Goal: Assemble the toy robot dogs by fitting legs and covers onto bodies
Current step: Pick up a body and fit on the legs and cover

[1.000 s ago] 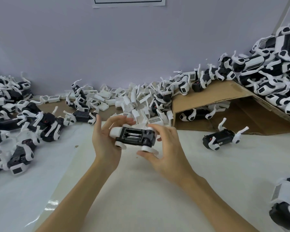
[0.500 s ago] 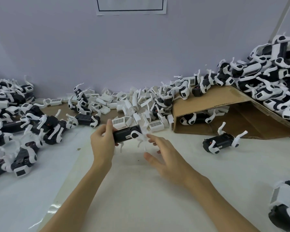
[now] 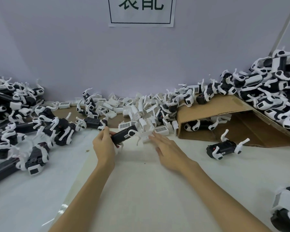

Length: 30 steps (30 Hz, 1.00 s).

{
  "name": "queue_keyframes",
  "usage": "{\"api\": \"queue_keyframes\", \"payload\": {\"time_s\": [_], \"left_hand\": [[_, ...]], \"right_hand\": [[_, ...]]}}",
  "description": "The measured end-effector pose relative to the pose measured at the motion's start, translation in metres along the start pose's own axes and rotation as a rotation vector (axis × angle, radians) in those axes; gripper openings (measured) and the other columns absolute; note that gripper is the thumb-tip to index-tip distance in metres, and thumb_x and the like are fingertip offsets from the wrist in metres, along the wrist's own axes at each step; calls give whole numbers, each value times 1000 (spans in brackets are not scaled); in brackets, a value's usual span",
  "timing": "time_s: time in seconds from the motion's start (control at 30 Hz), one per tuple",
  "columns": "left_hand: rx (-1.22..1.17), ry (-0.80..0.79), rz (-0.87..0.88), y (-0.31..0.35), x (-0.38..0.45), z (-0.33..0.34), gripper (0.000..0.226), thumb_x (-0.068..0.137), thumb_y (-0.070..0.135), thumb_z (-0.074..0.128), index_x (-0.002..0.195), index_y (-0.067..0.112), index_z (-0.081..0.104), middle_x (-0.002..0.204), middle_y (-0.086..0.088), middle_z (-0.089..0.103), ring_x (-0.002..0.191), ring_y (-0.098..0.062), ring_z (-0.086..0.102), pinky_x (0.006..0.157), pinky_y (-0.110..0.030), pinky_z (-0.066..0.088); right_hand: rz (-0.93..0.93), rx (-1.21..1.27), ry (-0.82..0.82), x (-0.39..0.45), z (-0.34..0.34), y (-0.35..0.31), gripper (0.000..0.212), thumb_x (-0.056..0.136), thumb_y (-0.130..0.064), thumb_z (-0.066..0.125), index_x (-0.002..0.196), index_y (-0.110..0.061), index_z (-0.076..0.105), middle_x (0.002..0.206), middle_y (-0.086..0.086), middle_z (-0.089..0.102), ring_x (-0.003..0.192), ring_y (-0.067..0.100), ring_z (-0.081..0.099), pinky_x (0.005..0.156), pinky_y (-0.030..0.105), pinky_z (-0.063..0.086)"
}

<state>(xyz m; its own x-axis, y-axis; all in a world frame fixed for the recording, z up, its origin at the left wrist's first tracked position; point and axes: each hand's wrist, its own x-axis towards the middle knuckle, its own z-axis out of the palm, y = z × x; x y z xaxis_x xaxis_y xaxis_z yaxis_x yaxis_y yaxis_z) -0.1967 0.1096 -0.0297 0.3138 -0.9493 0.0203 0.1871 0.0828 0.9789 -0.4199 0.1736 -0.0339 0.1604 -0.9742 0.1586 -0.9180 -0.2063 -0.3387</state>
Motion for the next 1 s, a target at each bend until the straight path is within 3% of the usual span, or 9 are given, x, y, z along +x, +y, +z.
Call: {"api": "queue_keyframes", "payload": {"time_s": [0.13,0.37,0.47,0.57,0.67,0.77,0.83,0.9,1.0], "left_hand": [[12,-12,29,0,-2,0,47,110,35,51,78,5,68,77,-26,72,45,-24,53,58,-34,42],[36,-53,65,0,-8,8,44,110,32,51,81,2,66,80,-29,72,47,-21,54,59,-34,44],[75,-66,105,0,-11,8,43,110,31,52,80,4,67,78,-19,71,52,-21,55,54,-30,43],[114,-64,149,1,-13,8,42,110,30,52,77,10,69,81,-11,70,61,-24,57,53,-27,43],[129,-68,156,2,-12,7,42,110,29,52,77,11,69,82,-12,70,63,-25,57,55,-30,42],[146,-71,160,1,-11,5,42,110,28,52,76,10,68,79,-12,69,59,-24,56,48,-22,41],[155,-70,157,2,-11,6,43,110,29,52,77,8,69,78,-12,69,57,-22,55,48,-22,40],[154,-81,158,2,-13,8,43,110,28,52,79,5,69,76,-10,68,56,-20,54,48,-21,40],[166,-114,166,1,-16,12,43,110,29,52,81,3,69,73,-8,68,55,-17,56,52,-22,43]], "right_hand": [[-23,1,199,0,1,0,11,100,-12,65,110,-14,68,164,2,41,151,19,37,119,38,33],[-11,107,329,-21,-6,4,7,96,-18,73,99,-17,66,107,-7,64,108,12,55,96,32,45],[-16,169,394,-25,-1,-4,28,97,-18,71,121,-16,58,124,-5,59,120,14,52,98,25,42],[-67,121,214,-18,4,-12,46,102,-18,62,146,-16,51,163,-1,39,149,17,34,120,36,32],[-45,30,101,-9,9,-15,28,105,-19,58,131,-11,63,174,4,17,156,25,27,121,38,27],[-10,96,144,-9,6,-12,17,98,-26,71,110,-14,70,171,3,27,153,21,31,119,35,27],[-14,108,166,-11,0,-7,13,96,-28,73,102,-18,69,160,-1,45,147,21,38,114,31,30],[-17,164,199,-18,-5,-1,9,98,-27,71,97,-25,62,124,-8,64,127,25,54,94,23,37],[32,410,327,-36,-8,4,13,102,-30,67,97,-36,57,104,-11,64,103,12,61,86,17,45]]}}
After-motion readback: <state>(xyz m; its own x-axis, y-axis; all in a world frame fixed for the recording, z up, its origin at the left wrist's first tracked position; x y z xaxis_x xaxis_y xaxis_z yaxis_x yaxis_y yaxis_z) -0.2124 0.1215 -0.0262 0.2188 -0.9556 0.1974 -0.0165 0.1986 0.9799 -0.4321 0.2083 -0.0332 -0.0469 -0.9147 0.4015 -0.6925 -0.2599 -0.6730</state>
